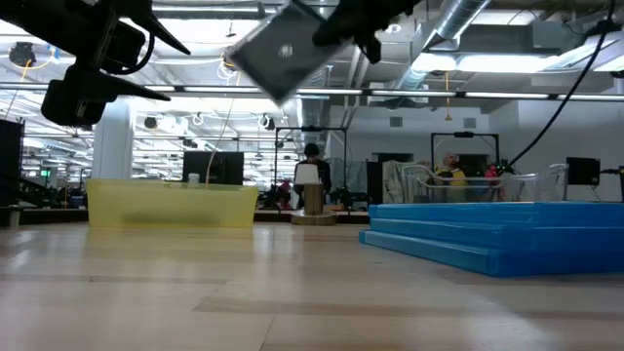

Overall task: Pick & place jewel cases by type
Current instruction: Put the black CD case into the yellow bin

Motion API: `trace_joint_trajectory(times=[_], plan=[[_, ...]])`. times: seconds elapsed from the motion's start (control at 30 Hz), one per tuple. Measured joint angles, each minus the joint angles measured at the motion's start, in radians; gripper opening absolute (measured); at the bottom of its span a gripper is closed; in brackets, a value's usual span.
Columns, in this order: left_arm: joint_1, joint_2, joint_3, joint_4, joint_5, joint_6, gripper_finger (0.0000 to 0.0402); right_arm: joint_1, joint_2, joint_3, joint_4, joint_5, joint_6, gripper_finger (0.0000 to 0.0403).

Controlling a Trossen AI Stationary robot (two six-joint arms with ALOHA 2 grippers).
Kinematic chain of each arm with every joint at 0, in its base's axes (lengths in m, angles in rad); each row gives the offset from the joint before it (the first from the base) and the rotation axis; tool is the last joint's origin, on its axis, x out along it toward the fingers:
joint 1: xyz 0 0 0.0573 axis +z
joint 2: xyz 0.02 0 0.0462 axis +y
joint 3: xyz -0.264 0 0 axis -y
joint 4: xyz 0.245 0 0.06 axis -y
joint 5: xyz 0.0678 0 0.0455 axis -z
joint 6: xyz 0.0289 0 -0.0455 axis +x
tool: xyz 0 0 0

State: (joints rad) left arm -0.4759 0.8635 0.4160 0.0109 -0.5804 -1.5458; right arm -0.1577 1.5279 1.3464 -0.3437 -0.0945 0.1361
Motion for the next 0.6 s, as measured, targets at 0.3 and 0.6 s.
trace_joint_trajectory(times=[0.3,0.6], plan=[[0.005,0.0,0.0,-0.022,0.068,-0.013,0.0242,-0.002,0.031,0.002,0.126,0.071,-0.219,0.0012],[0.049,0.0,0.0,-0.175,0.087,0.094,0.0242,-0.002,0.062,-0.002,0.198,0.07,-0.25,0.0018]])
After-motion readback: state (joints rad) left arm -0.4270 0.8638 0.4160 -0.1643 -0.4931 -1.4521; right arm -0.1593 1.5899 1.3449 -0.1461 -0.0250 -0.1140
